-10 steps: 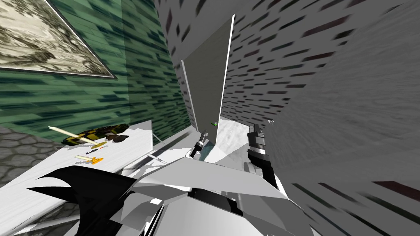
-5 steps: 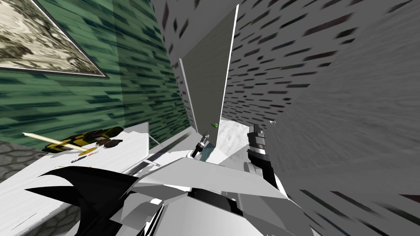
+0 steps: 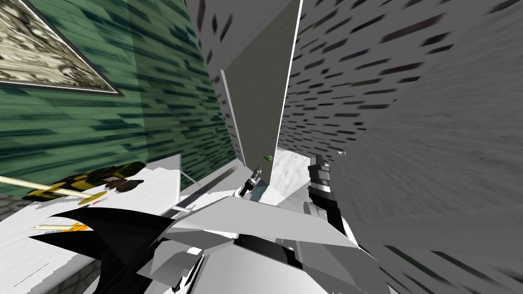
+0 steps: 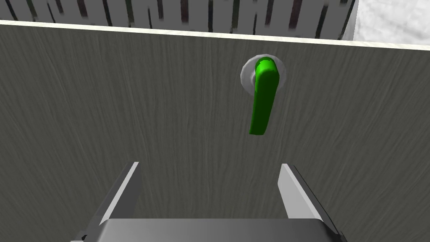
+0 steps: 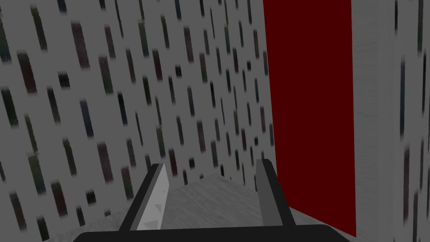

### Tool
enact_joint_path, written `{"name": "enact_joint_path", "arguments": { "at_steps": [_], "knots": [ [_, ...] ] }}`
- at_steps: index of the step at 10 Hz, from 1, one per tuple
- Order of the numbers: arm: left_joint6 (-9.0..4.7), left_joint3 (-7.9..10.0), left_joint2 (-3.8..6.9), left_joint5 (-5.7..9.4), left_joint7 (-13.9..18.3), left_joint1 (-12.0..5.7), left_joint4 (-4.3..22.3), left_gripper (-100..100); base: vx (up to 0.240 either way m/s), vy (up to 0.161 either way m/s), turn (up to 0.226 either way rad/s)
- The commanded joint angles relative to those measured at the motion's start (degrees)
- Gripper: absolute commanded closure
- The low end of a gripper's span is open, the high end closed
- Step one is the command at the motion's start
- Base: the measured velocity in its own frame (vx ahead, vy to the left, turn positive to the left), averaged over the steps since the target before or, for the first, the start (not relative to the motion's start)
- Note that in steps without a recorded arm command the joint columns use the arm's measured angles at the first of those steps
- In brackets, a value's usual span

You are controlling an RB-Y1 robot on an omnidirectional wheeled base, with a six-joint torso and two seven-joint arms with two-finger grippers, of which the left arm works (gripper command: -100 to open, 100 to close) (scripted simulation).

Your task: Push the door open

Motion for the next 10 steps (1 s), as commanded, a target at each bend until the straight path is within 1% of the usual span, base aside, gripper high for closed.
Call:
{"name": "enact_joint_path", "arguments": {
  "at_steps": [1,3,7,10],
  "knots": [
    [-0.51,-0.45,-0.08,-0.19,0.23,-0.94,2.39,-100,0.075,0.049,-0.023],
    [-0.88,-1.03,-0.22,-0.43,0.48,-2.00,4.97,-100,0.087,0.051,-0.023],
    [-1.46,-1.95,-0.51,-0.83,0.86,-3.70,9.10,-100,0.085,0.046,-0.021],
    [-1.81,-2.48,-0.71,-1.06,1.09,-4.69,11.51,-100,0.062,0.033,-0.016]
  ]
}}
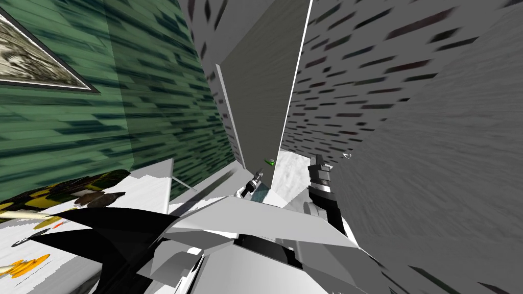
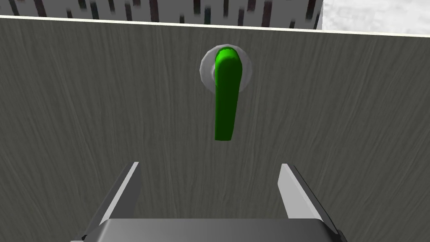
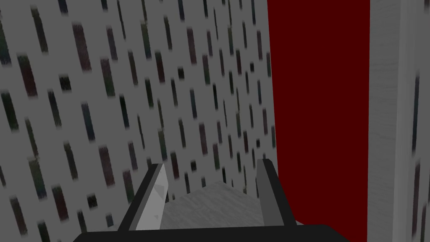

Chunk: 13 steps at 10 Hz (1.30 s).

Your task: Push the door open

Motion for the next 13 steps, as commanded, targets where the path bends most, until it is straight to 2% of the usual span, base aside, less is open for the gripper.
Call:
{"name": "enact_joint_path", "arguments": {
  "at_steps": [1,2,4,7,12,13],
  "knots": [
    [-0.27,-0.47,-0.11,-0.20,0.20,-0.59,1.63,-100,0.074,0.053,-0.026],
    [-0.45,-0.75,-0.24,-0.33,0.32,-1.12,2.93,-100,0.104,0.068,-0.028],
    [-0.77,-0.30,-0.13,-0.15,-0.08,-1.04,2.98,-100,0.078,0.002,-0.023],
    [-1.13,0.05,-0.16,-0.03,-0.50,-0.90,3.39,-100,0.176,-0.083,-0.028],
    [-1.87,0.76,-1.11,0.21,-1.36,-0.61,4.19,-100,0.179,-0.077,-0.029],
    [-1.79,0.68,-0.98,0.19,-1.25,-0.71,4.20,-100,0.086,-0.023,-0.002]
  ]
}}
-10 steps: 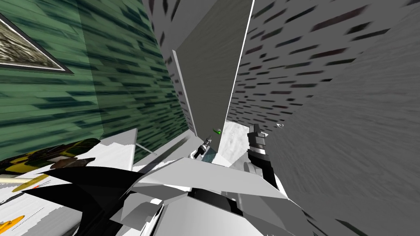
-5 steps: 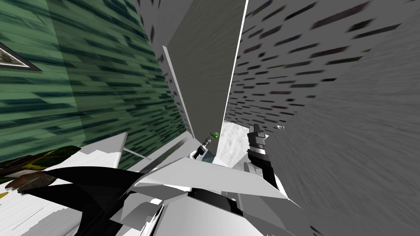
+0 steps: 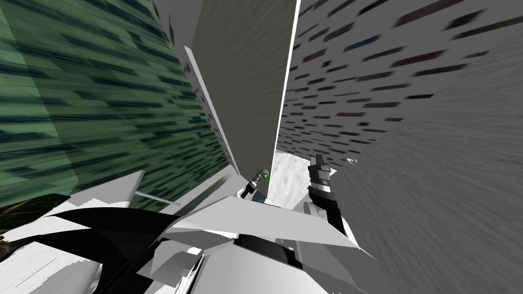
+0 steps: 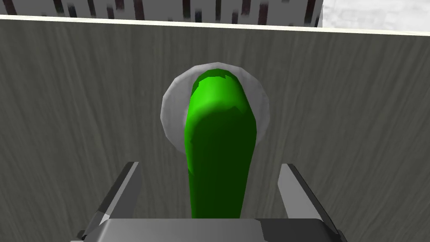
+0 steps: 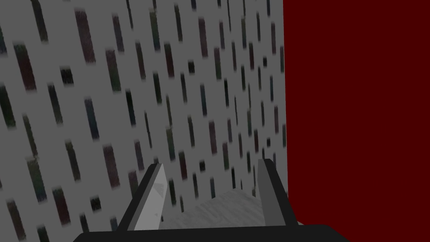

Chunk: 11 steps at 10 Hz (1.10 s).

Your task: Push the door open

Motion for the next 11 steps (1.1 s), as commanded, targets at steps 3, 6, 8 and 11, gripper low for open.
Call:
{"name": "enact_joint_path", "arguments": {
  "at_steps": [3,6,8,11],
  "knots": [
    [0.06,-0.02,0.05,-0.01,0.05,0.04,-0.05,100,-0.017,0.010,-0.008],
    [0.06,-0.02,0.05,-0.01,0.05,0.04,-0.05,100,0.000,0.000,0.000],
    [0.27,1.37,0.53,0.37,-0.09,-0.17,-0.11,100,0.114,-0.086,0.024],
    [0.38,2.76,0.95,0.72,-0.26,-0.10,-0.07,100,0.139,-0.110,0.019]
  ]
}}
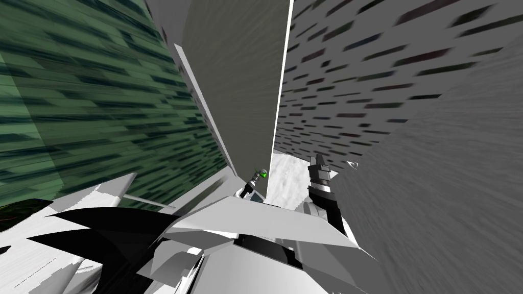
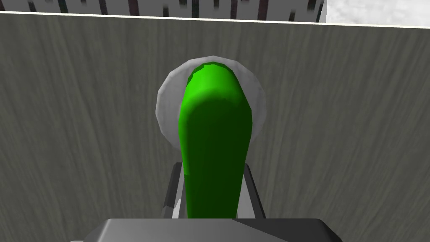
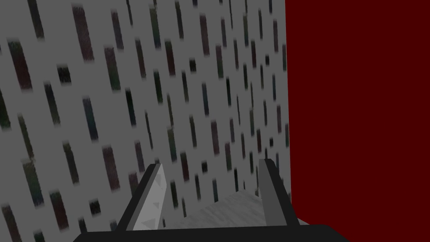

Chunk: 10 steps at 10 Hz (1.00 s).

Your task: Push the door open

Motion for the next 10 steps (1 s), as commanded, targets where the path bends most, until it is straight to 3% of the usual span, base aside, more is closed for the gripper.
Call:
{"name": "enact_joint_path", "arguments": {
  "at_steps": [1,5,10],
  "knots": [
    [0.35,1.42,0.79,0.40,-0.11,0.19,-1.30,100,0.142,-0.137,0.024],
    [0.50,3.33,1.24,0.87,-0.34,0.29,-1.25,100,0.133,-0.125,0.029],
    [0.80,7.11,1.95,1.81,-0.80,0.48,-1.13,100,0.124,-0.113,0.038]
  ]
}}
